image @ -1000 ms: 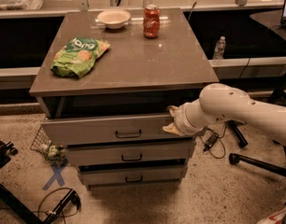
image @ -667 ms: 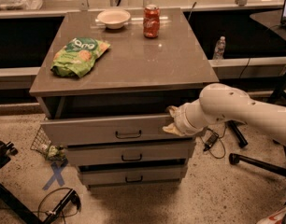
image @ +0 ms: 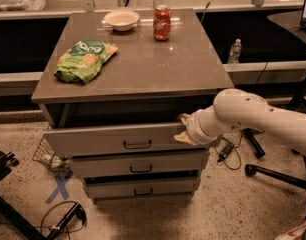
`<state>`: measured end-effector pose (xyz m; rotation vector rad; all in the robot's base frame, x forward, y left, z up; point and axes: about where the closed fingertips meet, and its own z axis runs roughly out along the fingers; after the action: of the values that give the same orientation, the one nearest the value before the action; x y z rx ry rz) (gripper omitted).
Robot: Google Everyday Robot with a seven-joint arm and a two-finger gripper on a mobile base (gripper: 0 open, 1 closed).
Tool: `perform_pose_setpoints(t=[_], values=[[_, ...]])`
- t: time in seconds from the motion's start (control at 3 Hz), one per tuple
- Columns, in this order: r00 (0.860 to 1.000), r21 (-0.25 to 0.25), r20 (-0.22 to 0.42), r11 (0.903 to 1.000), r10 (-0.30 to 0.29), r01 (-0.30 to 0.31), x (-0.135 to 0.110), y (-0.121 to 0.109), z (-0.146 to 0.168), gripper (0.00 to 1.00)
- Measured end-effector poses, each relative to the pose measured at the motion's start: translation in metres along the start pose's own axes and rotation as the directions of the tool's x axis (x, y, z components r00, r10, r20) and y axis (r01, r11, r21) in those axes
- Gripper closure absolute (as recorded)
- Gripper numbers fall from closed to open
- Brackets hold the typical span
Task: Open top drawer
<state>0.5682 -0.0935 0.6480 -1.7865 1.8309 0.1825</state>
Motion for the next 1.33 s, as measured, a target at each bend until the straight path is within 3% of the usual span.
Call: perform_pose_setpoints(t=[1.0, 1.33], values=[[0.999, -0.002, -0.032, 1.0, 0.002, -0.002, -0.006, 0.009, -0.016, 1.0], [0.996, -0.034, -0.089, 0.9994, -0.01, 0.007, -0.007, 0.016, -0.028, 1.0]])
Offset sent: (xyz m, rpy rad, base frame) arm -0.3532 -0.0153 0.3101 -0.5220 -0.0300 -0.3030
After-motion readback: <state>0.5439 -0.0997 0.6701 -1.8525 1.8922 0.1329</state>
